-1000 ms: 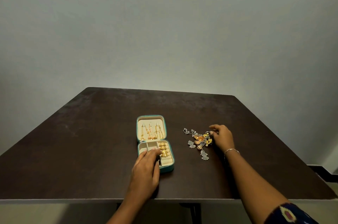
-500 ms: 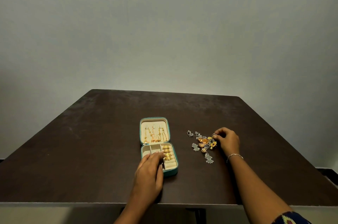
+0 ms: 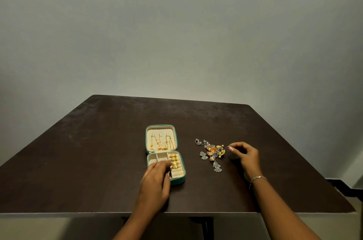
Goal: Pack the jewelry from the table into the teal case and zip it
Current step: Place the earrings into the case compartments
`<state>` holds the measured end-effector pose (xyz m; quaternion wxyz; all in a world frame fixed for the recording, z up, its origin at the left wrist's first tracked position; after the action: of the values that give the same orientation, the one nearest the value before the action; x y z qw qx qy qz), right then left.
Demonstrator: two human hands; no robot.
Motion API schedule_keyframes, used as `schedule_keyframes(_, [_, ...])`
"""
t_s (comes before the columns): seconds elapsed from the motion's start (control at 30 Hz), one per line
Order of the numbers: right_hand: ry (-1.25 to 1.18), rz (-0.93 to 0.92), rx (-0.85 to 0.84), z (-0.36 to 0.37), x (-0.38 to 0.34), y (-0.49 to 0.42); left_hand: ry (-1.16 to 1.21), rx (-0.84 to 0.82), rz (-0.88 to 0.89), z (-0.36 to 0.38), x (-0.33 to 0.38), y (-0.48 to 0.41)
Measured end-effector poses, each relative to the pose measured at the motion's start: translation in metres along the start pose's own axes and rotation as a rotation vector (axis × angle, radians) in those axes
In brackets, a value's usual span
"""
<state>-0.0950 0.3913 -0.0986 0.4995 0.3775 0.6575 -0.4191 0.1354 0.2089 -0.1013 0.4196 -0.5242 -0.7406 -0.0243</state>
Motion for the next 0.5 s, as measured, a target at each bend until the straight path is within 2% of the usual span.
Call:
schedule_keyframes(0.13, [0.013,-0.133,-0.073,0.013,-0.033,0.014,0.019,0.01,0.007,0.001,0.003,-0.002])
schedule_keyframes(0.23, [0.082,-0.224,-0.208,0.036,-0.056,0.025,0.031,0.009,0.023,0.001,0.005,-0.001])
schedule_keyframes(0.5, [0.472,-0.415,-0.495,0.108,-0.068,0.051,0.006,0.015,-0.001,0.002,-0.004,0.0])
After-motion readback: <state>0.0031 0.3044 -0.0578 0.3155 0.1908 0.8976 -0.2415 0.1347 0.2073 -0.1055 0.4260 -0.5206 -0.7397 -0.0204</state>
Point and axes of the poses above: each hand's wrist, its own y-axis away from the middle knuckle, its own z-axis out of the palm, x = y × z, the point moved 4 cm from there along -y, towards the middle knuckle, and after that the axes turned 7 degrees about -x, right-handed, at the moved point
